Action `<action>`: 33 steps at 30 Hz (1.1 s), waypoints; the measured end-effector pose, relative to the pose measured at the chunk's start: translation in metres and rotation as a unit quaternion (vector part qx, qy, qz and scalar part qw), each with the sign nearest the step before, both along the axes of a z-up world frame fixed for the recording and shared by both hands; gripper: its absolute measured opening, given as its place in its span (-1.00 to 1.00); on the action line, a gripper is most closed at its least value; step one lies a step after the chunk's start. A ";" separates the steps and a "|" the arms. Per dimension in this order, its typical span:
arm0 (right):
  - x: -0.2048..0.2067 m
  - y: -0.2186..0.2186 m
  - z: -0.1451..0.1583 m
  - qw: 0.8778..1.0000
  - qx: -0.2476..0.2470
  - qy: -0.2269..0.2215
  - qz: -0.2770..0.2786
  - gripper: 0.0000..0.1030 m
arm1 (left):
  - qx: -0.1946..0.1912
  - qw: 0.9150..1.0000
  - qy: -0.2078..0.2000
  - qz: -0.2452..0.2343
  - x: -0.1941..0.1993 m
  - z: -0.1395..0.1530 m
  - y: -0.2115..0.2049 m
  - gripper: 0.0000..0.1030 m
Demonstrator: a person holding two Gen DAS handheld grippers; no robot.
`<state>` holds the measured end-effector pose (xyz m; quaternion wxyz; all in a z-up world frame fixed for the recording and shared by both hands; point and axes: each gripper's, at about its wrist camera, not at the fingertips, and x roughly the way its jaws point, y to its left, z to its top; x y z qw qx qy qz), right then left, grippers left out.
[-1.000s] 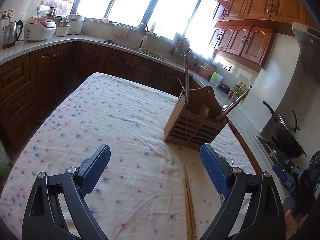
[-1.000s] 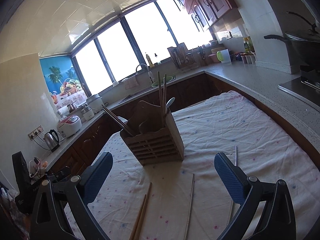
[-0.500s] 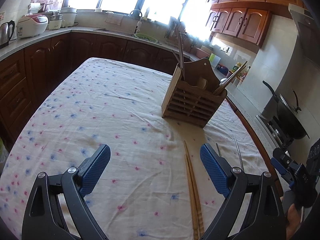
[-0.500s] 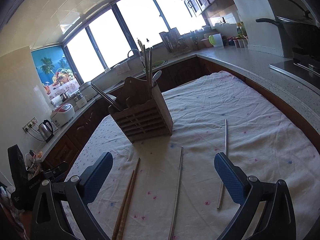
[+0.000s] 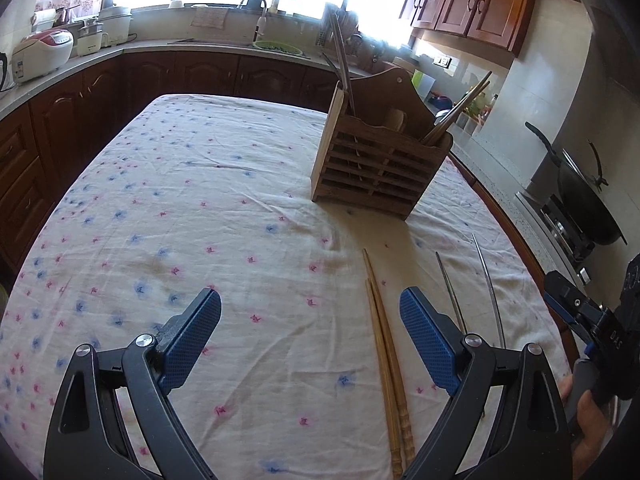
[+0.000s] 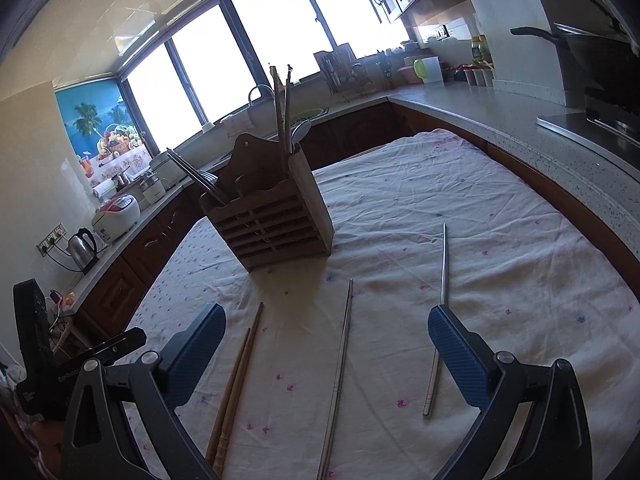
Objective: Organize utensils
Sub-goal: 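Move both open tools back toward the remaining chopsticks on the cloth, then close the left tool on a wooden chopstick while the right tool grasps a metal chopstick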
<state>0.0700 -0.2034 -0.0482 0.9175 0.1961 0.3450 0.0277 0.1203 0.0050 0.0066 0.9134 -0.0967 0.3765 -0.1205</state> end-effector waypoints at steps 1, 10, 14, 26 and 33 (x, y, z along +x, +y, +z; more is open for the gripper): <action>0.002 0.001 -0.001 1.000 -0.003 0.004 0.001 0.97 | 0.002 1.000 0.003 -0.002 0.002 -0.001 -0.002 0.78; 0.028 0.007 -0.021 0.998 -0.009 0.050 0.027 0.19 | 0.000 0.997 0.047 -0.063 0.029 -0.016 -0.030 0.00; 0.045 0.009 -0.034 0.996 -0.015 0.076 0.042 -0.16 | 0.004 0.993 0.074 -0.091 0.047 -0.023 -0.048 -0.35; 0.088 0.014 -0.061 0.988 -0.039 0.130 0.070 -0.33 | 0.030 0.985 0.114 -0.125 0.092 -0.041 -0.085 -0.52; 0.114 0.019 -0.080 0.982 -0.064 0.156 0.085 -0.53 | 0.050 0.981 0.128 -0.134 0.108 -0.053 -0.096 -0.55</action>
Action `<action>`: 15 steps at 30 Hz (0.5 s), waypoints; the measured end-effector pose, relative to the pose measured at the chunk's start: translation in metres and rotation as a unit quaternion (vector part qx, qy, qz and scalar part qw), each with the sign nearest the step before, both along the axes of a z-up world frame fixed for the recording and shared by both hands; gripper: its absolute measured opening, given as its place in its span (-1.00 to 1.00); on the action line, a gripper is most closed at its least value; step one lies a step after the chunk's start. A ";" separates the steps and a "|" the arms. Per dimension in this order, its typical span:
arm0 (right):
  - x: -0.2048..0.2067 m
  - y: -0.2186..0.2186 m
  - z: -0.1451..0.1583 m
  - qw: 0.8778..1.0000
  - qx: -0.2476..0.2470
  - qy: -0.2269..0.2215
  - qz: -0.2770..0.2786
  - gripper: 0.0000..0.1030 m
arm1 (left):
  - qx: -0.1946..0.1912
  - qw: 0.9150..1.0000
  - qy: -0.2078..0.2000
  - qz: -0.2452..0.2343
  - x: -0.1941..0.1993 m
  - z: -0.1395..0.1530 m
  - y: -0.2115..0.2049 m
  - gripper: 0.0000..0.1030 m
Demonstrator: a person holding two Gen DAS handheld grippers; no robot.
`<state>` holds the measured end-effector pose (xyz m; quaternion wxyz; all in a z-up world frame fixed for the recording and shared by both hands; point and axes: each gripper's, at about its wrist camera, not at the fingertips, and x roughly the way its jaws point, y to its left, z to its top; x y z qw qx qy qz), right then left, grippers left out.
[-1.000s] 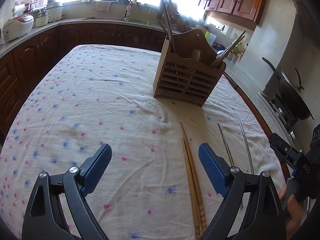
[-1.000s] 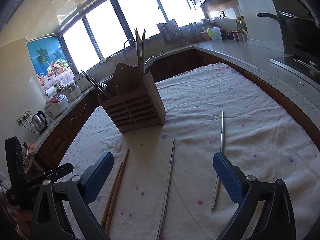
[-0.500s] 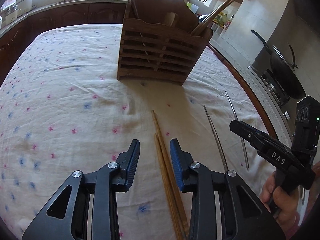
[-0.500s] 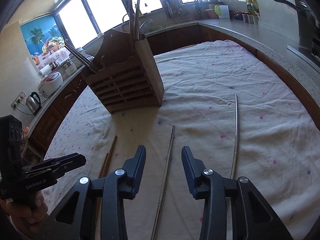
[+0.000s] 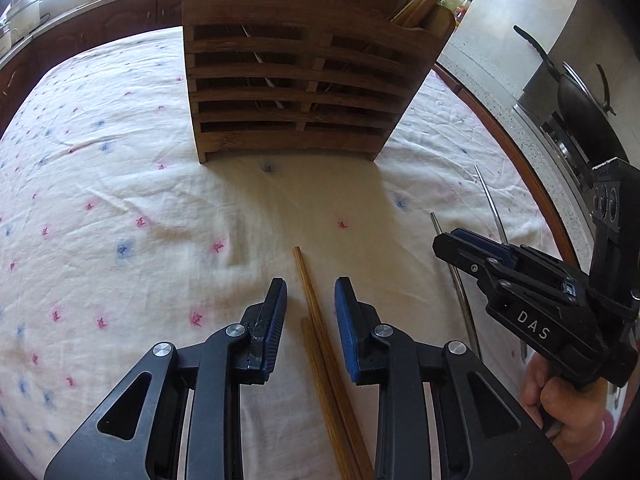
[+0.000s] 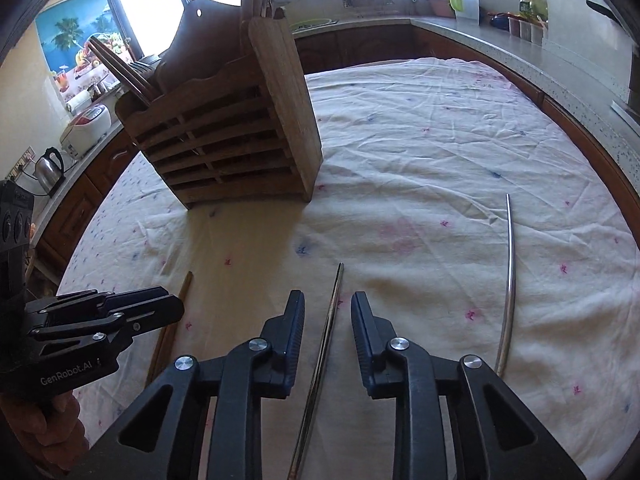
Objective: Organize utensils
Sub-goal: 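Close the left tool on a wooden chopstick while the right tool grasps a metal chopstick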
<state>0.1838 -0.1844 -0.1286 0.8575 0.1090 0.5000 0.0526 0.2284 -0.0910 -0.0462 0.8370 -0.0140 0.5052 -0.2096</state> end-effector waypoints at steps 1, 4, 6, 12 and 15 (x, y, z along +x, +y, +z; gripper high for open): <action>0.002 0.001 -0.002 1.000 -0.004 0.002 0.003 -0.55 | 0.003 1.000 -0.003 -0.002 0.001 0.000 -0.002 -0.55; 0.006 0.007 -0.004 0.999 -0.030 -0.008 0.015 -0.58 | 0.017 1.000 -0.008 -0.008 0.004 0.000 -0.008 -0.56; 0.008 0.009 -0.005 0.999 -0.042 -0.011 0.016 -0.65 | 0.032 0.999 -0.015 -0.012 0.006 -0.001 -0.014 -0.59; 0.008 0.012 -0.005 0.998 -0.061 -0.012 0.020 -0.80 | 0.075 0.996 -0.044 -0.013 0.003 -0.002 -0.027 -0.85; 0.008 0.012 -0.005 0.998 -0.061 -0.013 0.019 -0.86 | 0.076 0.996 -0.047 -0.010 0.004 -0.002 -0.031 -0.87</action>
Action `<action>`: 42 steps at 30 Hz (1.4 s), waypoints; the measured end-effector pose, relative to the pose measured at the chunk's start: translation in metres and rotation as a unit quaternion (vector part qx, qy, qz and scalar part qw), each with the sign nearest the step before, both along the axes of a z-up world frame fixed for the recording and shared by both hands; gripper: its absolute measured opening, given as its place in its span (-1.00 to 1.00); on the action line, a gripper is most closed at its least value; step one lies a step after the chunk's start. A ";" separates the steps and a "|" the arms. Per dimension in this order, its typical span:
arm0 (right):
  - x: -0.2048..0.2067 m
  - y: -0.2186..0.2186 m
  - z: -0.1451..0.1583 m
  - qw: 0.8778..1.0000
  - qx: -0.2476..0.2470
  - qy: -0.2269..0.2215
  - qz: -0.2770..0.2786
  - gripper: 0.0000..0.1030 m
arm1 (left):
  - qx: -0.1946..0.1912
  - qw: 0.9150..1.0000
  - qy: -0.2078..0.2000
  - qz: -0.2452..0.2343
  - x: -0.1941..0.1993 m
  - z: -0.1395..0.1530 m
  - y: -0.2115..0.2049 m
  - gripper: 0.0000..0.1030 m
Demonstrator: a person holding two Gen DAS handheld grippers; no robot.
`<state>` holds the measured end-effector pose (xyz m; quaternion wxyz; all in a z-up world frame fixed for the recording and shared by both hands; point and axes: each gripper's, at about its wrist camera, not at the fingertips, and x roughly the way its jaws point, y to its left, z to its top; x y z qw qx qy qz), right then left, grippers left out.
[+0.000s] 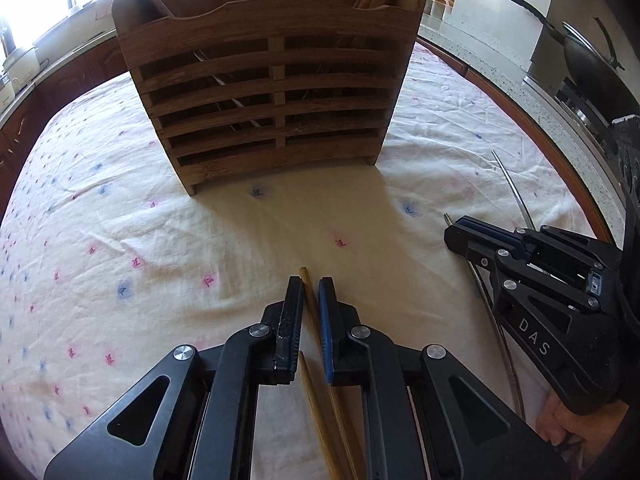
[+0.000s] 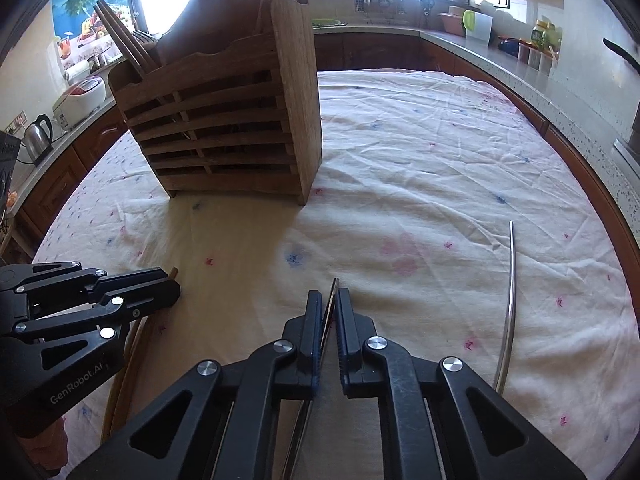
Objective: Organize utensils
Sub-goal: 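Close the left tool on a wooden chopstick while the right tool grasps a metal chopstick, then lift both held chopsticks and insert them into the wooden holder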
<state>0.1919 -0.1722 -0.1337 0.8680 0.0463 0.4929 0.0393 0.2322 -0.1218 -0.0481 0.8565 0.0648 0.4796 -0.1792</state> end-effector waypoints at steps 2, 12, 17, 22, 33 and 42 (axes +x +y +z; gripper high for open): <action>-0.001 -0.002 0.001 1.000 0.004 -0.001 -0.003 -0.90 | -0.012 1.000 0.006 0.002 0.001 0.001 0.002 -0.88; -0.030 -0.022 0.042 0.995 0.084 -0.041 -0.025 -0.92 | -0.110 0.994 -0.017 0.007 -0.027 0.053 0.038 -0.92; -0.047 -0.028 0.086 0.990 0.108 -0.090 -0.027 -0.92 | -0.155 0.987 -0.047 0.008 -0.049 0.094 0.061 -0.92; -0.064 -0.028 0.126 0.983 0.116 -0.137 -0.023 -0.92 | -0.184 0.980 -0.076 0.011 -0.071 0.126 0.088 -0.92; -0.090 -0.025 0.181 0.972 0.113 -0.206 -0.012 -0.92 | -0.218 0.970 -0.112 0.009 -0.105 0.161 0.120 -0.92; -0.091 -0.025 0.188 0.970 0.110 -0.215 -0.009 -0.92 | -0.232 0.963 -0.136 0.011 -0.114 0.175 0.129 -0.92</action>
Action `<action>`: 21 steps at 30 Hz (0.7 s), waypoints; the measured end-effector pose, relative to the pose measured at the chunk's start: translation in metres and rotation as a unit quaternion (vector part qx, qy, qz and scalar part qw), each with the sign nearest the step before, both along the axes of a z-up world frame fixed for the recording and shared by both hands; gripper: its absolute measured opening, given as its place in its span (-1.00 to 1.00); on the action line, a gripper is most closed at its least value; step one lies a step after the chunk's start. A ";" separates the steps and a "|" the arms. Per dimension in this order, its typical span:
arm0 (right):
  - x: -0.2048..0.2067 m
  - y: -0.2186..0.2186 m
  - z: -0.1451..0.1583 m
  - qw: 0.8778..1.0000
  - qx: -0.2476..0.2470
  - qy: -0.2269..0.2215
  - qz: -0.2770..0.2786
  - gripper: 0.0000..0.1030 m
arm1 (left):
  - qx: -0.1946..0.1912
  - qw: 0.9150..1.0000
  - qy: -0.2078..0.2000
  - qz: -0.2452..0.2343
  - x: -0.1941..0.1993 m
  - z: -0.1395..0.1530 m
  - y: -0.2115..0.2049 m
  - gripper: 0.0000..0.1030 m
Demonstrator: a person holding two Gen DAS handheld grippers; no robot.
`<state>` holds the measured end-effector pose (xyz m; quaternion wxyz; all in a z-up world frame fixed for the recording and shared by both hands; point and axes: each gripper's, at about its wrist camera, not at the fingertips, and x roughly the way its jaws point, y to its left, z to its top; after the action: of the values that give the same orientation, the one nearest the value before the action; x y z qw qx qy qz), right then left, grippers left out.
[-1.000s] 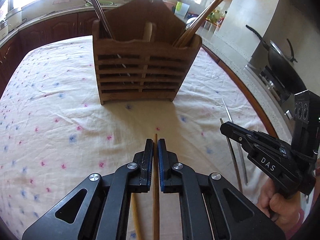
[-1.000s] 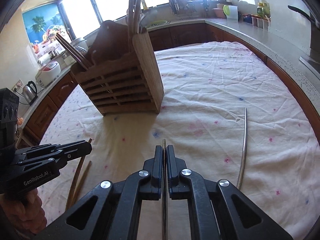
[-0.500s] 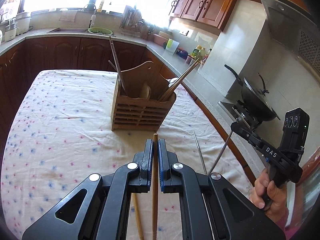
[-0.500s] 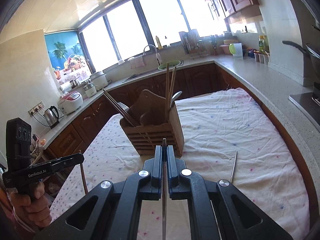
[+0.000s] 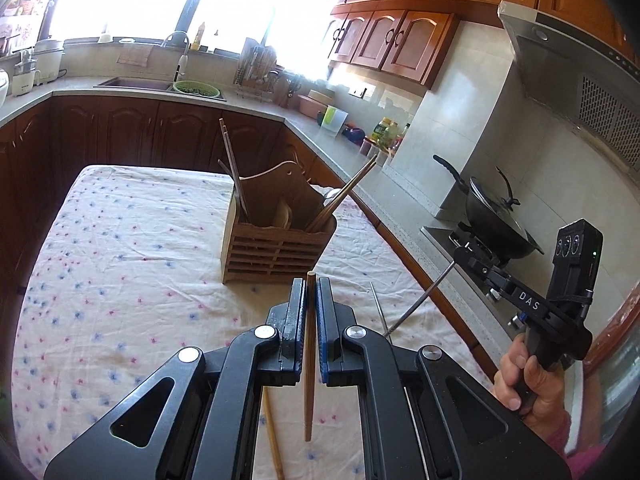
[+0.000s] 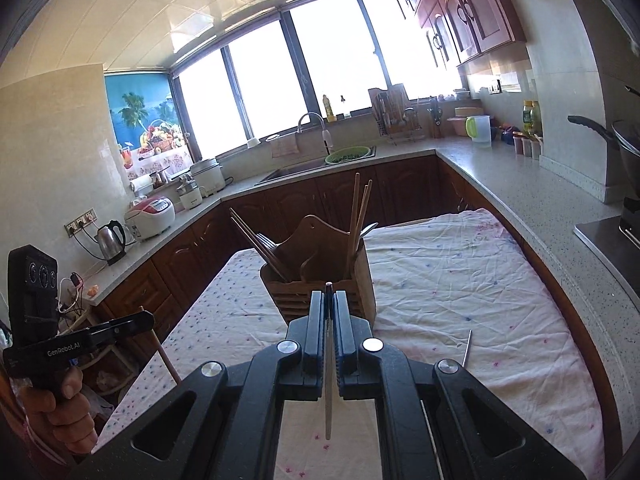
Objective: Organize utensils
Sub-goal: 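Lift both held chopsticks and insert them into the wooden holder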
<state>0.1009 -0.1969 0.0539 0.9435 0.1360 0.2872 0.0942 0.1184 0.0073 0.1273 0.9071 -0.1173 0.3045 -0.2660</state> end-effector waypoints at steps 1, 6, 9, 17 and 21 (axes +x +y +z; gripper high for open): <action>0.000 0.000 0.000 1.000 0.000 0.000 0.000 -0.92 | 0.000 1.000 -0.002 0.002 0.000 0.001 0.000 -0.92; 0.002 -0.002 0.001 1.000 -0.002 -0.002 0.000 -0.92 | -0.007 1.000 -0.013 0.011 0.005 0.007 0.004 -0.92; 0.004 -0.004 0.003 1.000 -0.002 -0.004 -0.002 -0.92 | -0.008 1.000 -0.025 0.016 0.006 0.013 0.004 -0.92; 0.016 -0.004 0.011 1.000 -0.003 -0.014 -0.002 -0.92 | -0.011 0.998 -0.055 0.026 0.019 0.035 0.004 -0.92; 0.024 -0.003 0.017 1.000 -0.008 -0.023 -0.002 -0.92 | -0.011 0.997 -0.069 0.030 0.028 0.046 0.003 -0.92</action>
<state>0.1249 -0.1997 0.0713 0.9510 0.1269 0.2663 0.0929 0.1459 0.0101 0.1736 0.9322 -0.1177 0.2346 -0.2491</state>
